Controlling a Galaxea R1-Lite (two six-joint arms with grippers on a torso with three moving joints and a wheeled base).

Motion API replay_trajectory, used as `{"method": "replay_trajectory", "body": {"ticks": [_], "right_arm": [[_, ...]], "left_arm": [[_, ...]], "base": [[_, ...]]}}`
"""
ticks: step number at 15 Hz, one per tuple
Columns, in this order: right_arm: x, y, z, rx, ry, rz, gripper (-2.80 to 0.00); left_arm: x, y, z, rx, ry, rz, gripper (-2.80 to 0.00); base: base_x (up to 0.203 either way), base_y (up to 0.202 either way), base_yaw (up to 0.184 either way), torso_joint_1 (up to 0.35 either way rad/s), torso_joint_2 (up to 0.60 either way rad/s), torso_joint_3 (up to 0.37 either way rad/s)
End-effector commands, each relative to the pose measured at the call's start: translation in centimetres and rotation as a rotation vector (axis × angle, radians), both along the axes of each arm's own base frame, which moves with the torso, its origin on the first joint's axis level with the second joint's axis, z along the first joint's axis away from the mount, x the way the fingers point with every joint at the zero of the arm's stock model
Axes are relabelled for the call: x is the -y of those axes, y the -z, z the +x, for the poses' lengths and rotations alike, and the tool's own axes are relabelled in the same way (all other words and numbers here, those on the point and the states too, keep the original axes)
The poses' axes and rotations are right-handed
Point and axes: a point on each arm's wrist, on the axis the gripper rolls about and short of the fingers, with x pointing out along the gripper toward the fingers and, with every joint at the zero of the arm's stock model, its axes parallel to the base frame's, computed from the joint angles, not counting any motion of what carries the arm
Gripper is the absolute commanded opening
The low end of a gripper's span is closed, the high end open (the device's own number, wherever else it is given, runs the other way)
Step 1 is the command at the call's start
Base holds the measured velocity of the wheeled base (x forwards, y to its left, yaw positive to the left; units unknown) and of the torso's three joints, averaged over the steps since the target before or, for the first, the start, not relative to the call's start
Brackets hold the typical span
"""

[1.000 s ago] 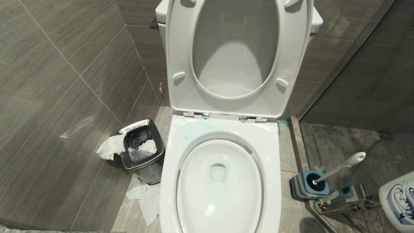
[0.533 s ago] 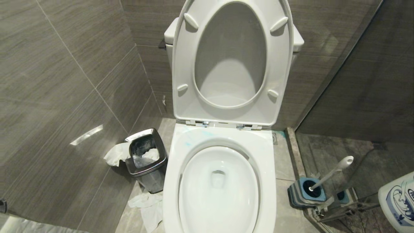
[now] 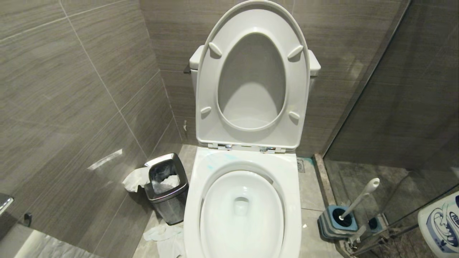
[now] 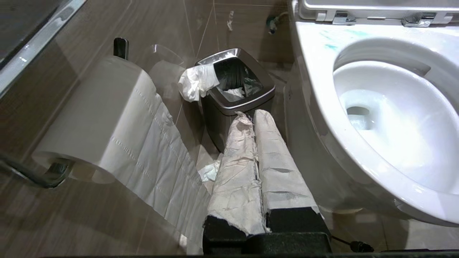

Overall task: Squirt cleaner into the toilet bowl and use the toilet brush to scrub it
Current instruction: Pour in the cleaning agent

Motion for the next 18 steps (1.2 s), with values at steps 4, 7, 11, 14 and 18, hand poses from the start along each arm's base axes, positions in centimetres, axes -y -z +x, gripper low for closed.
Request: {"method": "replay_trajectory", "body": {"ticks": [4,7,11,14,18], "right_arm": [[0.0,0.1,1.2,-0.060,0.002,-0.001,-2.80],[0.0,0.1,2.8,-0.121,0.010,-0.016,-2.80],[-0.1,-0.7,5.8,-0.141,0.030,-0.054,-2.80],[-0.2,-1.2,7.8,-0.106,0.034,-0.066,-2.80],[-0.5,-0.9,8.5,-0.133,0.004,-0.070,-2.80]], "left_arm": [[0.0,0.0,0.0,-0.001,0.002,0.001,-2.80],[0.0,0.0,0.0,-0.001,0.000,-0.001,-2.80],[0.0,0.0,0.0,-0.001,0.000,-0.002,-2.80],[0.0,0.0,0.0,-0.003,0.000,0.000,-2.80],[0.0,0.0,0.0,-0.001,0.002,0.002,-2.80]], "base": [[0.000,0.000,0.000,0.003,0.00,0.037],[0.000,0.000,0.000,0.000,0.00,0.000],[0.000,0.000,0.000,0.000,0.00,0.000],[0.000,0.000,0.000,0.000,0.00,0.000],[0.000,0.000,0.000,0.000,0.00,0.000]]}}
